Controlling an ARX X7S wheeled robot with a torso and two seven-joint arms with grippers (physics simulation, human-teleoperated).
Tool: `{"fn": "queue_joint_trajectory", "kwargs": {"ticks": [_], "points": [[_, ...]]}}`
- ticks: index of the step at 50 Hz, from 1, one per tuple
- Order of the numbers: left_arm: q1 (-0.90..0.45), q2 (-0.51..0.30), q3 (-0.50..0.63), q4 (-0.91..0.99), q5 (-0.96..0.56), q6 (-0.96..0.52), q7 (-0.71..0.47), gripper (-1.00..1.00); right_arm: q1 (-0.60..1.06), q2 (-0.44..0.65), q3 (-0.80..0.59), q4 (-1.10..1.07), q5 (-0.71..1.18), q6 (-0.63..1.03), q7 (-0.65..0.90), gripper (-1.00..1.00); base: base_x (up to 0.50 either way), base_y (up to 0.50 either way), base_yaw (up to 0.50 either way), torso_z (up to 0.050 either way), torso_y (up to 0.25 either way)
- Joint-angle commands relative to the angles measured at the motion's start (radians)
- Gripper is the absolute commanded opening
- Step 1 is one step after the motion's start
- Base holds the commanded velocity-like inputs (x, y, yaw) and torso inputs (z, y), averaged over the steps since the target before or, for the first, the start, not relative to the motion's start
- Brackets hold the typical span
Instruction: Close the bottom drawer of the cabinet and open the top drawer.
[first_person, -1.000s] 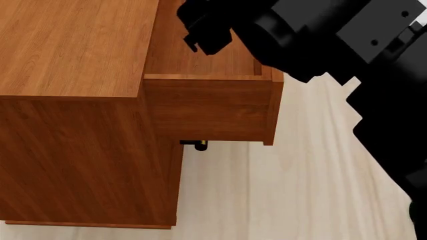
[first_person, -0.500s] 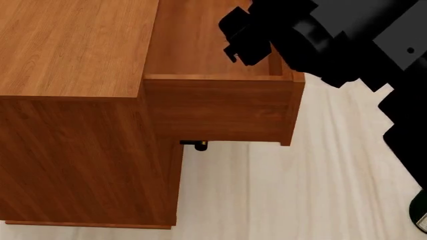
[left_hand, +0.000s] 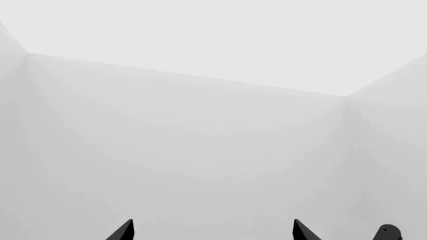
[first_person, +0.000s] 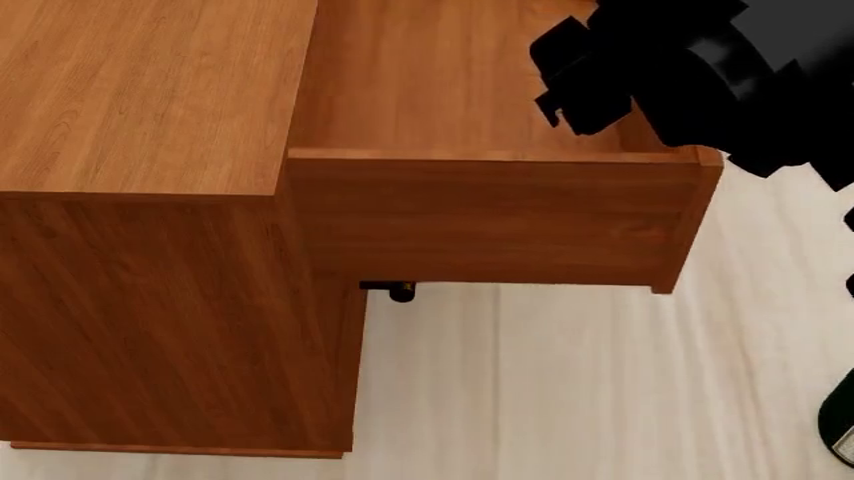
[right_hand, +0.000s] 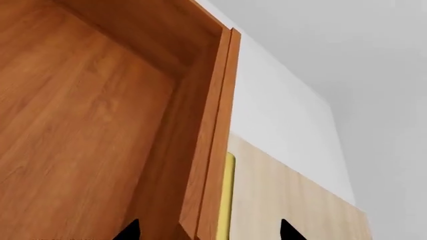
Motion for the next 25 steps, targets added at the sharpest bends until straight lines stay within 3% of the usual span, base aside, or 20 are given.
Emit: {"fn": "queue_joint_trajectory", "kwargs": {"ticks": [1,25], "points": [[0.000,-0.002,0.000,-0.005,0.001,0.005,0.002,1.00,-0.005,0.041,-0.007,0.006,0.023,0.024,0.028,1.00,0.00,0.00,0.00,0.000,0.000],[-0.007,-0.005,0.003,-0.007,-0.003,0.002,-0.003,1.00,0.004,0.096,-0.006,0.010,0.027,0.068,0.083,1.00,0.00,0.00,0.00,0.000,0.000]]}}
